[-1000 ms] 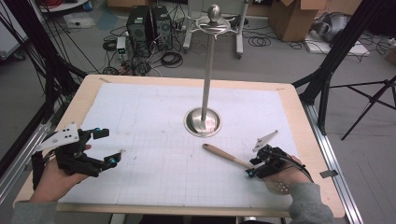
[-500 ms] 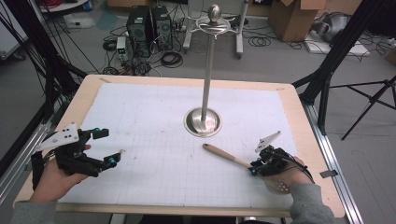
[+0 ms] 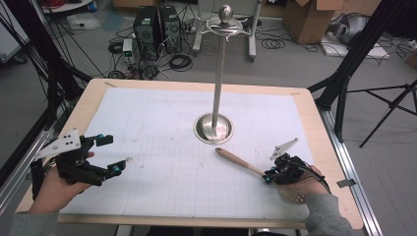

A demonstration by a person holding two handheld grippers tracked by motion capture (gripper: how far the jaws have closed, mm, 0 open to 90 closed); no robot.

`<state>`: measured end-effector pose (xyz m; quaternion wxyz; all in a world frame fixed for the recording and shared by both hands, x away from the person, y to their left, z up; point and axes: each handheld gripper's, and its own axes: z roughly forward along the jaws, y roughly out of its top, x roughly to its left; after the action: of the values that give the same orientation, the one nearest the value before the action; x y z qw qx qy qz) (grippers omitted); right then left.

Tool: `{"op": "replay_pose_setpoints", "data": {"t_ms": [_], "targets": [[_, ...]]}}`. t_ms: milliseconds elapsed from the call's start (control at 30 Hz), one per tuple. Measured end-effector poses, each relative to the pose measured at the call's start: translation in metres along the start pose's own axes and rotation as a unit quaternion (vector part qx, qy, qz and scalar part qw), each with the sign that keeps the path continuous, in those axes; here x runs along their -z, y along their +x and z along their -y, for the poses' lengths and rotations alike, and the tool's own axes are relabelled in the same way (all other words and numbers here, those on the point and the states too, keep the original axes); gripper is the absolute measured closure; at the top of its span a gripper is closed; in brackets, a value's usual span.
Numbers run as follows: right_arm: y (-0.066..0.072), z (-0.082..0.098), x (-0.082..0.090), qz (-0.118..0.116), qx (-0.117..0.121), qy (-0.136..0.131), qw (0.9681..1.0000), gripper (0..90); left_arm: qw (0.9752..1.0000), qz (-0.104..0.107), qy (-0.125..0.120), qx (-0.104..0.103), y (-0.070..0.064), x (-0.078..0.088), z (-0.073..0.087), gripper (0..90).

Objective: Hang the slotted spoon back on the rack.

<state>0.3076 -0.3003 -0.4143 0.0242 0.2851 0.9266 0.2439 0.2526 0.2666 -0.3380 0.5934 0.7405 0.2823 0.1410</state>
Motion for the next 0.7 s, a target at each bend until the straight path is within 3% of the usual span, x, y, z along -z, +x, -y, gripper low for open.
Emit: {"op": "replay_pose_setpoints", "data": {"t_ms": [100,233,467,500,700], "targets": [[-0.002,0.002,0.006,0.012,-0.012,-0.023,0.9996,77.8,1.0000,-0.002,-0.004,-0.001,0.001,0.003,-0.002,1.8],[-0.003,0.002,0.013,0.009,-0.013,-0.057,0.9983,77.9,1.0000,-0.002,-0.008,-0.001,0.000,0.005,-0.003,1.8],[0.001,-0.002,0.027,0.021,-0.011,-0.089,0.9958,77.9,1.0000,-0.003,-0.009,-0.003,0.000,0.006,-0.004,1.7],[0.002,-0.003,0.030,0.033,-0.011,-0.093,0.9950,77.9,0.9999,-0.003,-0.009,-0.002,0.000,0.006,-0.004,1.7],[0.007,-0.011,0.046,0.049,-0.020,-0.119,0.9915,77.8,0.9999,-0.002,-0.009,-0.004,0.000,0.006,-0.004,1.8]]}}
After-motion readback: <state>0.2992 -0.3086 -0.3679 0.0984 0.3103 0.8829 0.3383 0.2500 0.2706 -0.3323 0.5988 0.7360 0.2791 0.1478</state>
